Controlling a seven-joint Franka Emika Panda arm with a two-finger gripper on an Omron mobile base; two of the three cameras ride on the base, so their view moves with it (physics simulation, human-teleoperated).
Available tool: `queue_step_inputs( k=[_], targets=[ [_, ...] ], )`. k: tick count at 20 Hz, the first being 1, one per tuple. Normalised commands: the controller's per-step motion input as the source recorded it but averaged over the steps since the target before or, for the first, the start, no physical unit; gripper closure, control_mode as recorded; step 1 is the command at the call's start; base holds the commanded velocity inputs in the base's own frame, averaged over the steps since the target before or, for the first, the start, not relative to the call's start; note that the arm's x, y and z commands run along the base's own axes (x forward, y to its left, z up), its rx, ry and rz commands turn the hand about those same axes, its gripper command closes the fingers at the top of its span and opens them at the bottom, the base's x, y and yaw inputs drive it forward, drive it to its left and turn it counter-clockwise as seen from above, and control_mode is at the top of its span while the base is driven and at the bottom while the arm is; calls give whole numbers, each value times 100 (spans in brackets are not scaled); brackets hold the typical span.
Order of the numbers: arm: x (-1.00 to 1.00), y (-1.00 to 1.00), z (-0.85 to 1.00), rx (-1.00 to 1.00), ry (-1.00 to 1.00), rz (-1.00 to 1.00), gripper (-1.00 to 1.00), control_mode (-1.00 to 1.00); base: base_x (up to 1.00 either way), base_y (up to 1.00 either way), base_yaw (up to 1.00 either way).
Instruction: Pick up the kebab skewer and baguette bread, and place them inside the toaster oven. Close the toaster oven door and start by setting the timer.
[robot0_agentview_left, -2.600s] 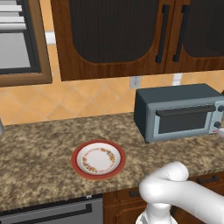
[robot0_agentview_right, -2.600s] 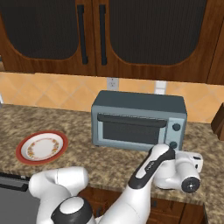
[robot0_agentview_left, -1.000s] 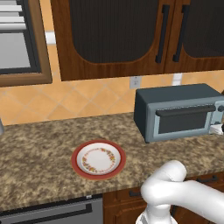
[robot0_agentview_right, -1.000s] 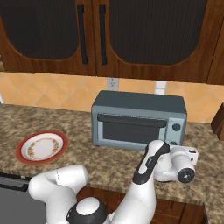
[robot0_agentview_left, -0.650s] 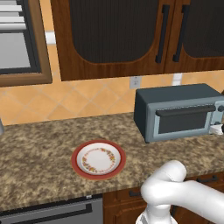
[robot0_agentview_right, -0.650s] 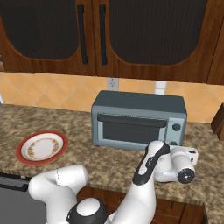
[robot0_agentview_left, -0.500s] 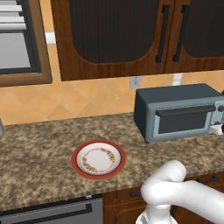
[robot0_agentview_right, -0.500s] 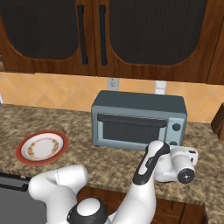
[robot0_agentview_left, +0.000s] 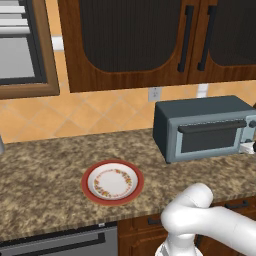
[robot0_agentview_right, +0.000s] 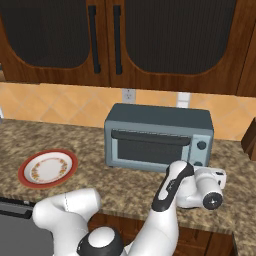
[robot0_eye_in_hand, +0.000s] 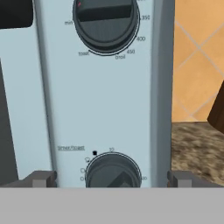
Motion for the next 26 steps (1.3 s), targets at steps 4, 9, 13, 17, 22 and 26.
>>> queue_step_inputs(
  k=[4,9,13,17,22,26],
  targets=[
    [0,0,0,0,0,0,-100,-100,0,0,0],
    [0,0,0,0,0,0,100,-100,0,0,0],
    [0,0,0,0,0,0,100,-100,0,0,0],
    [0,0,0,0,0,0,100,-100,0,0,0],
    [0,0,0,0,0,0,100,-100,0,0,0],
    [0,0,0,0,0,0,100,-100,0,0,0]
  ],
)
